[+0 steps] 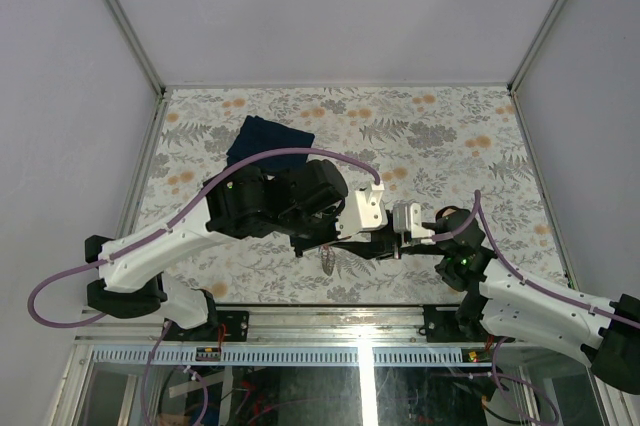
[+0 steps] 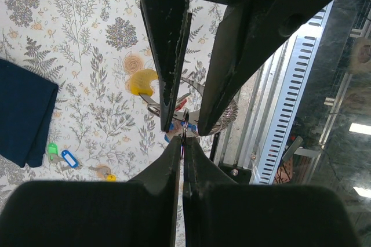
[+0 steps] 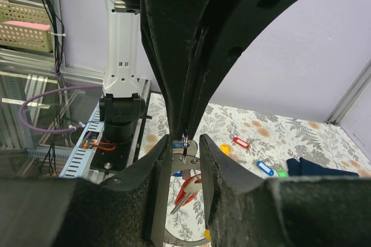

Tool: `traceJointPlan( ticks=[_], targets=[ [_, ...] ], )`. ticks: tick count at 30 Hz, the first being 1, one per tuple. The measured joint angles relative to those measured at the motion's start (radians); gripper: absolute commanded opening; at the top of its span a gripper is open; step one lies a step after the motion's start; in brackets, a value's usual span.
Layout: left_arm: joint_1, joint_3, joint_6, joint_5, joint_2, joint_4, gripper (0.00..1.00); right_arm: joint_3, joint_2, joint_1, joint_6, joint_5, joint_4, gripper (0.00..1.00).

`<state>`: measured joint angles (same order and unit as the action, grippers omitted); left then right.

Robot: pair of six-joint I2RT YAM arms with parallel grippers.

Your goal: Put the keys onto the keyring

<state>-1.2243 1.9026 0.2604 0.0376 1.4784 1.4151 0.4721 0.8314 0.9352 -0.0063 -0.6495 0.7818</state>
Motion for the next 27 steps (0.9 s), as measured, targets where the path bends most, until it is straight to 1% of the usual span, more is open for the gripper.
traceJointPlan(
  ticks=[20, 23, 25, 27],
  targets=[
    [0.0, 0.0, 0.0, 0.004, 0.0, 0.0, 0.0, 0.0, 0.018, 0.0, 0.011, -0.007, 0.026, 0.21],
    [0.0, 0.0, 0.0, 0.004, 0.0, 0.0, 0.0, 0.0, 0.019, 0.0, 0.011, -0.008, 0.031, 0.21],
    [0.0, 0.0, 0.0, 0.004, 0.0, 0.0, 0.0, 0.001, 0.02, 0.0, 0.012, -0.007, 0.035, 0.24],
    [0.0, 0.0, 0.0, 0.004, 0.0, 0.0, 0.0, 0.002, 0.019, 0.0, 0.014, -0.007, 0.04, 0.24]
  ],
)
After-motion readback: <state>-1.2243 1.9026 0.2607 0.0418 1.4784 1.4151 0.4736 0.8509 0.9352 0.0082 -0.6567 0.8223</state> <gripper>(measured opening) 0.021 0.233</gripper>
